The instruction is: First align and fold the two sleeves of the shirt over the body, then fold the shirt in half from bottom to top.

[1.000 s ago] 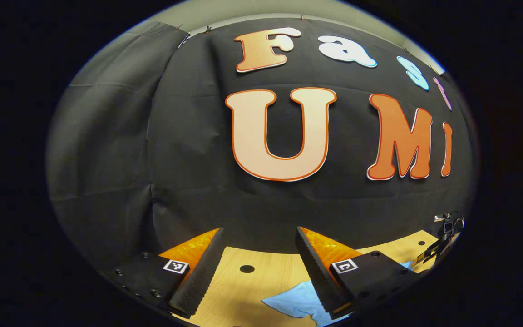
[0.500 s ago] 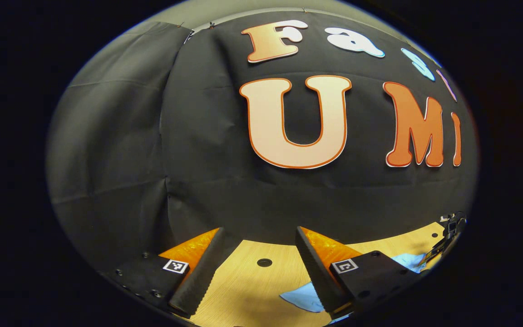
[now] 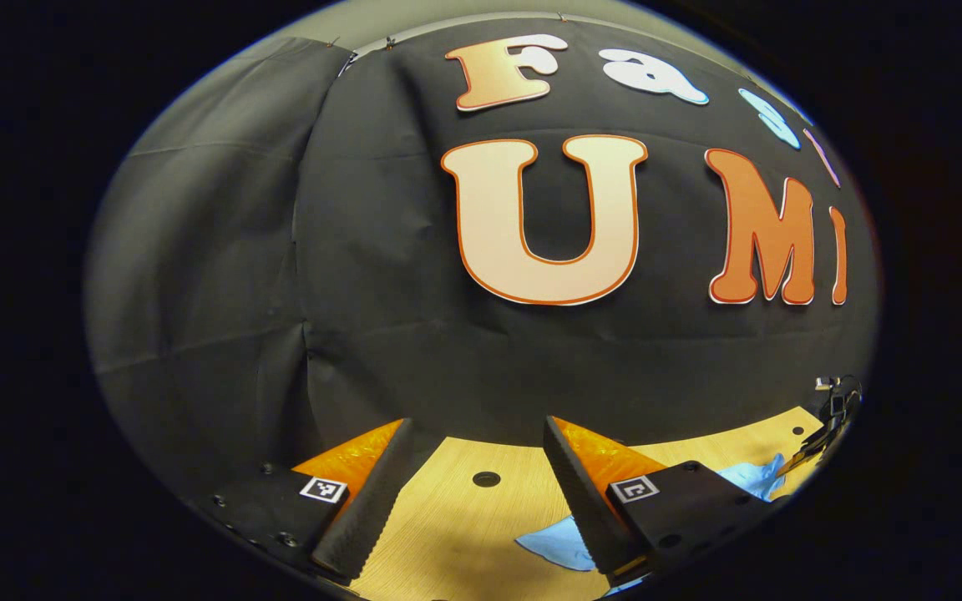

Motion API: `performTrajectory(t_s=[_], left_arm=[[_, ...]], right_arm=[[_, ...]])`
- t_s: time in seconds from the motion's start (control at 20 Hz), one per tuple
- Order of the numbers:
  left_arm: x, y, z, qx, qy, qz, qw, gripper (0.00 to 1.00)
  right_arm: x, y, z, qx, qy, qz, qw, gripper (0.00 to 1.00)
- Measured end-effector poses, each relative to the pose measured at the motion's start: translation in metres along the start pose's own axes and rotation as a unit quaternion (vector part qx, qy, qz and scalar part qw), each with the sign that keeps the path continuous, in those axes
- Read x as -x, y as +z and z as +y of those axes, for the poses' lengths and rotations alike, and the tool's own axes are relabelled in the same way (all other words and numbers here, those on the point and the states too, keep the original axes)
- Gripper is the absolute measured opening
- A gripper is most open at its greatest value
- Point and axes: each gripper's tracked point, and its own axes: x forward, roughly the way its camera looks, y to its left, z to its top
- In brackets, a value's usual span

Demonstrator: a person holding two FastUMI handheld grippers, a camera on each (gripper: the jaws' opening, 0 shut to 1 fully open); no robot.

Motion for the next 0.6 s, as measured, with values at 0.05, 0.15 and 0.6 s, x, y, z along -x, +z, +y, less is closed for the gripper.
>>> performTrajectory(t_s=[0.05,0.15,0.6], left_arm=[[0.001,0.002,0.001,0.0,-0.001,0.0,1.0,0.98],[0.002,0.004,0.006,0.003,-0.003,-0.002,1.0,0.98],[0.012,0.006,0.039,0.007,-0.012,0.0,1.0,0.99]], right_arm=[[0.011,0.004,0.015,0.011,0.013,-0.012,1.0,0.0],[0.032,0.006,0.045,0.029,0.039,-0.031,0.998,0.01],[0.05,-0.041,0.157,0.094,0.099,-0.017,0.991,0.03]])
